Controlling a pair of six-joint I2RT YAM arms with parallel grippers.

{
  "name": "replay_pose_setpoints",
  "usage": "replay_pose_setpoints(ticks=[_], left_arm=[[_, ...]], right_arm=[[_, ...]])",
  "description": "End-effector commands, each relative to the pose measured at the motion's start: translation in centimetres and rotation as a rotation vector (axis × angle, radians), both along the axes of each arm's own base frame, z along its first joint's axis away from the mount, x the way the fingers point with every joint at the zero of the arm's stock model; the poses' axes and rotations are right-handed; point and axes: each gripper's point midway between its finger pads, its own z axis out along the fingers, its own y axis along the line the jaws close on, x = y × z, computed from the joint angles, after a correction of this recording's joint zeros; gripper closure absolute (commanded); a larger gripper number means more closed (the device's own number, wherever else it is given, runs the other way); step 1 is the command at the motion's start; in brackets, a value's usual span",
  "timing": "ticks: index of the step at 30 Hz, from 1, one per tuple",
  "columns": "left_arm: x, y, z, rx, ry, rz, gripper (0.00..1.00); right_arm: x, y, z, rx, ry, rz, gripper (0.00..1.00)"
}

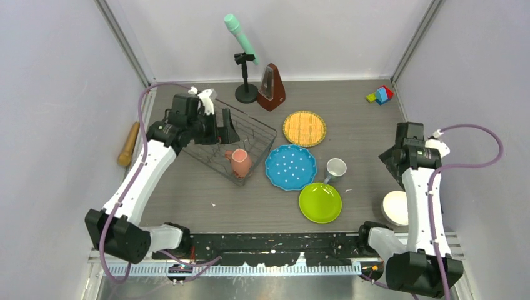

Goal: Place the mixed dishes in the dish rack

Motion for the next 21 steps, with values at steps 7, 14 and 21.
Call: replay_pose_setpoints(ticks=[7,14,21], left_arm=[[-5.3,-6.9,4.5,-0.384,-0.047,-0.194,0.04],[-7.4,-8.6,4.8,-0.405,-0.016,-0.304,0.00],[-7.3,-8.5,5.2,-0.417,-0.062,-0.300,0.00]], right_arm=[[-0.5,-2.0,-4.4,0.039,-0.013,-0.153,0.18],[-0.3,-2.3,-7.5,0.050,0.065,-0.157,0.19],[-1.0,-2.4,-9.2,0.067,0.083,-0.213,0.26]])
